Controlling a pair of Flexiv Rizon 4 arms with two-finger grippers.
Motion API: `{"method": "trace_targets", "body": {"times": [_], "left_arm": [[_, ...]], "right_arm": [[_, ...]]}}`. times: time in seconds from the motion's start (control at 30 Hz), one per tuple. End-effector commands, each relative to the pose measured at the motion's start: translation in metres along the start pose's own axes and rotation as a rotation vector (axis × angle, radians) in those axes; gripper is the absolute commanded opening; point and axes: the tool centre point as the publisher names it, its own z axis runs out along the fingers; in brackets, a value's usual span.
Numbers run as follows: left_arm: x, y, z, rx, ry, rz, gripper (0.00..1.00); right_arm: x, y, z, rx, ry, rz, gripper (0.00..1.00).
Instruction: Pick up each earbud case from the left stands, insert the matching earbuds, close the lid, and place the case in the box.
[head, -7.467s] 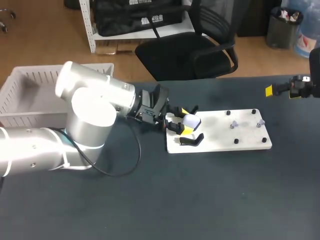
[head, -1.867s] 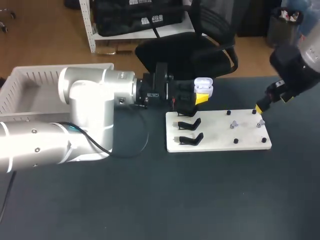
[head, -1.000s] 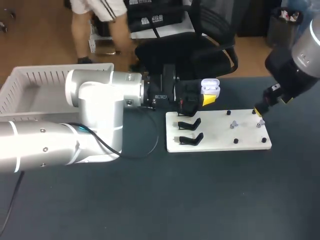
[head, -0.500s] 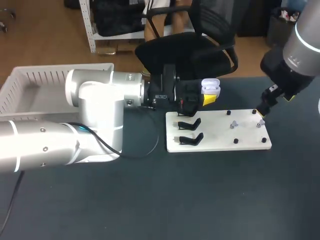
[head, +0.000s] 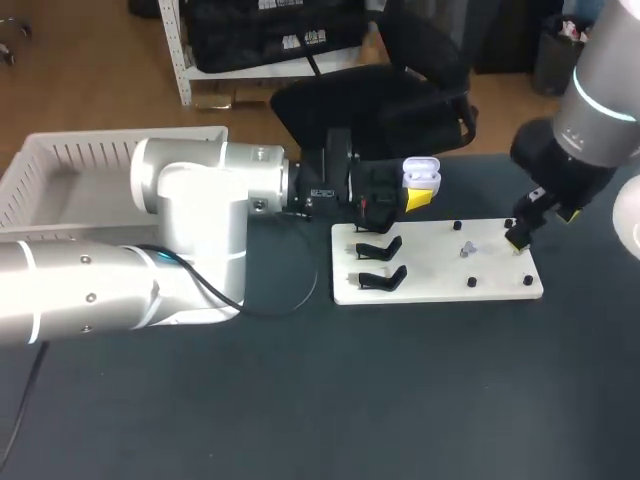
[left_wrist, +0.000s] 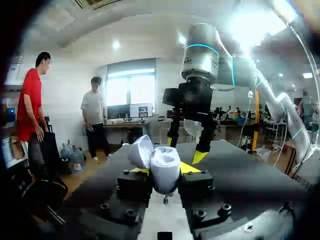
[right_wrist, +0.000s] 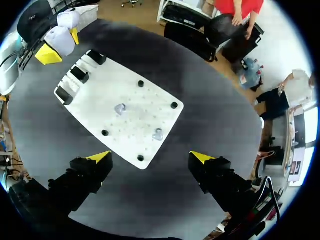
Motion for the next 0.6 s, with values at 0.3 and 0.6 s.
{"method": "trace_targets", "body": {"times": [0.3,0.6], "left_arm": [[0.001,-0.002,0.000,-0.008,-0.004,0.003,0.00],[0.001,-0.002,0.000,-0.008,-0.004,0.003,0.00]], "right_arm": [[-0.004,-0.005,0.036,-0.048,0.039,0.007,1.00],[-0.005,-0.005,0.047,-0.050,0.063,0.014,0.86]]}}
